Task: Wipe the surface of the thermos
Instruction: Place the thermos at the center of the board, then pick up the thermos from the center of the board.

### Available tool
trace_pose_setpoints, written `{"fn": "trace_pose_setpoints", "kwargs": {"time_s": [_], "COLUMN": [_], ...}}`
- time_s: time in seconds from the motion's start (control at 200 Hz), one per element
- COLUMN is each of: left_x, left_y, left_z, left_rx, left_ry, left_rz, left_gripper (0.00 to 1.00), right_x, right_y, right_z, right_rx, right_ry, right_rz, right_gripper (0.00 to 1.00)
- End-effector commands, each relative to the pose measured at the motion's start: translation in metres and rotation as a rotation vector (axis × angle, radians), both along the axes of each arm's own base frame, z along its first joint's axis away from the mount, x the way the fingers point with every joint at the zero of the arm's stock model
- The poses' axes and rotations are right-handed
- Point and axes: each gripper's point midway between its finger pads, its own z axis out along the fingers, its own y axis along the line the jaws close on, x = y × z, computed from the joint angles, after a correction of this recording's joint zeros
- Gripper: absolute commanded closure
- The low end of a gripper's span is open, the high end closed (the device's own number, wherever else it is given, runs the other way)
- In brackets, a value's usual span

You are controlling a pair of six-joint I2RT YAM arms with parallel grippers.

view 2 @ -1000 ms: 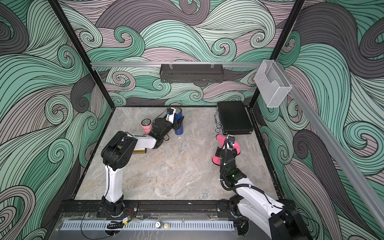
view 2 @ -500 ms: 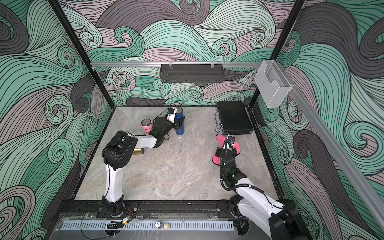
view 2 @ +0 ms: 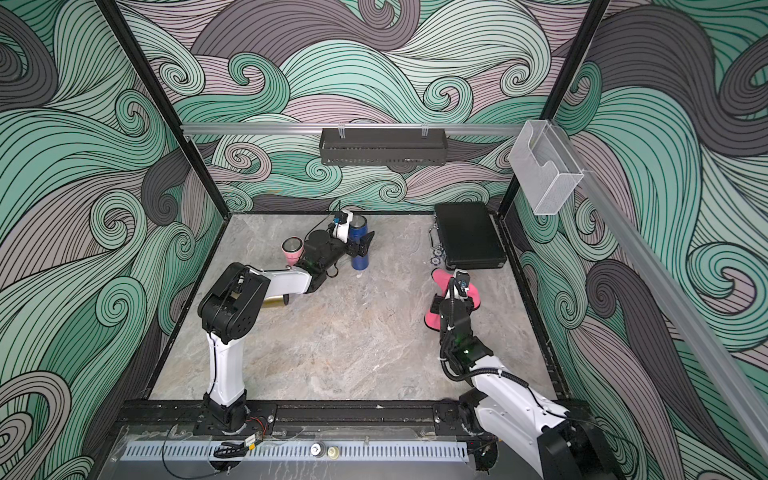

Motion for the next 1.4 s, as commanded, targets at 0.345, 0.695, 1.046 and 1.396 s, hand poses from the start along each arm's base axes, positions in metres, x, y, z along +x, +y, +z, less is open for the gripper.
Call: {"fn": "trace_pose_setpoints", "kwargs": {"time_s": [0.345, 0.695, 1.046, 1.396], "left_x": [-0.072, -0.173, -0.227, -0.226], "left_y": [0.011, 0.155, 0.288, 0.335], "left_z": [0.159, 0.195, 0.11, -0.012], "left_rx": [-0.216, -0.44, -0.434, -0.549], "left_ry": [-0.083, 0.227, 0.444, 0.841], "left_rz": [-0.084, 0.463, 1.127, 1.504], "left_gripper": [0.01, 0.09, 0.21, 0.34], "right_x": [0.016, -0.002, -0.022, -0.035], "right_y": [0.056, 0.16, 0.128, 0.118], "right_z": [0.004, 0.019, 0.014, 0.019], "right_rx": [-0.045, -0.07, -0.053, -0.038], "right_ry": [0.091, 0.121, 0.091, 0.11], "right_rz": [0.221, 0.522, 0.459, 0.464], "right_gripper": [1.0, 1.0, 1.0, 1.0]}}
